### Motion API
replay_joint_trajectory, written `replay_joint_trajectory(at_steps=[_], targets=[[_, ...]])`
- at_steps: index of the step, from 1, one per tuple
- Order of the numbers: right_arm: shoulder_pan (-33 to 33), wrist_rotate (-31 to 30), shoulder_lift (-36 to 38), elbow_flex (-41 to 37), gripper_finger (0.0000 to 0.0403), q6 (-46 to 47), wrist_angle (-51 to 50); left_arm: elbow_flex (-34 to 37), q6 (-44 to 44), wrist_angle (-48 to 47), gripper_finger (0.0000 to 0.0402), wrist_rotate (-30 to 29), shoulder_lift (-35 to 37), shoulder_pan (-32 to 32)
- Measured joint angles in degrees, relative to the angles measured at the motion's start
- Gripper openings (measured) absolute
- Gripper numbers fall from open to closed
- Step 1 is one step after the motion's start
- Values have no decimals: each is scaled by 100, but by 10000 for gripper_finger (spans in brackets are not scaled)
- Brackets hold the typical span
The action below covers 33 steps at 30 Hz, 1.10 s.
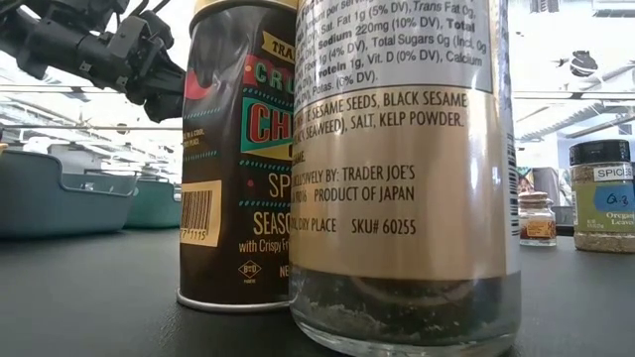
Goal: Sort spices by type
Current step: Put the yellow seasoning can in the orange bin
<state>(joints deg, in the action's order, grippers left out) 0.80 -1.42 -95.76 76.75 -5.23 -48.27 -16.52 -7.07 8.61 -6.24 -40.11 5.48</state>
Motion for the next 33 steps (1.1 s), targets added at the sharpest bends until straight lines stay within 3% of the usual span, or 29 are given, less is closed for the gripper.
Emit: replay_joint_trajectory(at_steps=[8, 33], targets=[[-13, -322, -71, 5, 214, -34, -109, 8, 1, -30, 286, -2, -1, 0], [-17, -322, -202, 22, 237, -297, -163, 8, 0, -9, 286, -2, -1, 0]])
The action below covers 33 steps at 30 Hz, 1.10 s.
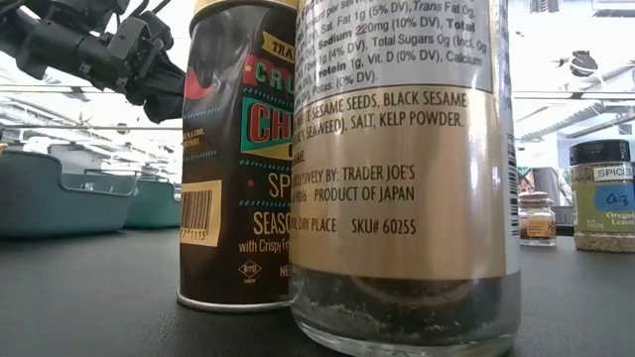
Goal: Sort spices by type
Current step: Put the yellow seasoning can in the orange bin
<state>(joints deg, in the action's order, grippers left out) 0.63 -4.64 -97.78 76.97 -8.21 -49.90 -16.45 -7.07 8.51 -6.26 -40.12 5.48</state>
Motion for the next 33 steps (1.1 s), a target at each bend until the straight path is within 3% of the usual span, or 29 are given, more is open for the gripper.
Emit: replay_joint_trajectory(at_steps=[15, 25, 33], targets=[[1, 14, -50, 2, 241, -150, 0, 0, 0, -2, 286, 0, 0, 0], [-1, 48, -50, 9, 293, -157, -103, 0, 0, -2, 286, 0, 0, 0], [6, 42, -84, 575, 301, -146, -606, 0, 0, 13, 286, 0, 0, 0]])
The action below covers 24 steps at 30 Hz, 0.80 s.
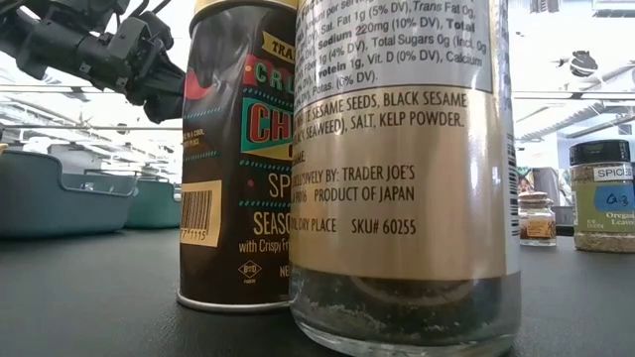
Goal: Sort spices by type
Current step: Put the yellow seasoning can in the orange bin
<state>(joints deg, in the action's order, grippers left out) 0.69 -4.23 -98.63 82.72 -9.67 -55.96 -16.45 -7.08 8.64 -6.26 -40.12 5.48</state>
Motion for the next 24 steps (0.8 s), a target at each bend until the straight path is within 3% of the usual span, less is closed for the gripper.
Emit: replay_joint_trajectory(at_steps=[6, 10, 18, 24], targets=[[0, -22, 6, 500, 302, 45, -492, -84, -100, 419, 286, -1, -26, 1], [147, -181, 13, 760, 302, 246, -865, -598, 169, 424, 286, -2, -283, 2], [661, -435, 121, 774, 302, -96, -1376, -2018, 756, -109, 286, 338, -1693, 0], [1647, -623, 343, 774, 302, -319, -1271, -2681, 1057, -155, 286, 751, -2793, 0]])
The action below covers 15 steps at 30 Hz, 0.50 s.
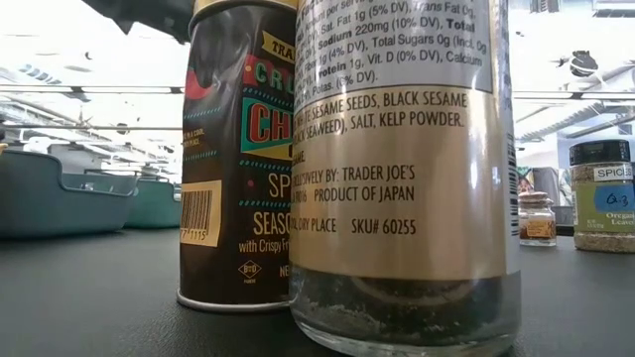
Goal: Sort spices by type
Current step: Put the yellow seasoning can in the orange bin
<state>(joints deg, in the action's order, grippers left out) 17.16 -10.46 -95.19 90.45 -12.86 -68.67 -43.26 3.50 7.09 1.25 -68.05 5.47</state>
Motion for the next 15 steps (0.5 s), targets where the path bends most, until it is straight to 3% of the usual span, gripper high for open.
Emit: replay_joint_trajectory(at_steps=[8, 15], targets=[[1694, -13, -57, 0, 302, 483, 39, -310, -1, 149, 286, 3, -1012, 3], [2658, -17, -159, -2, 302, 1051, 344, -322, -16, 158, 286, 6, -1220, 2]])
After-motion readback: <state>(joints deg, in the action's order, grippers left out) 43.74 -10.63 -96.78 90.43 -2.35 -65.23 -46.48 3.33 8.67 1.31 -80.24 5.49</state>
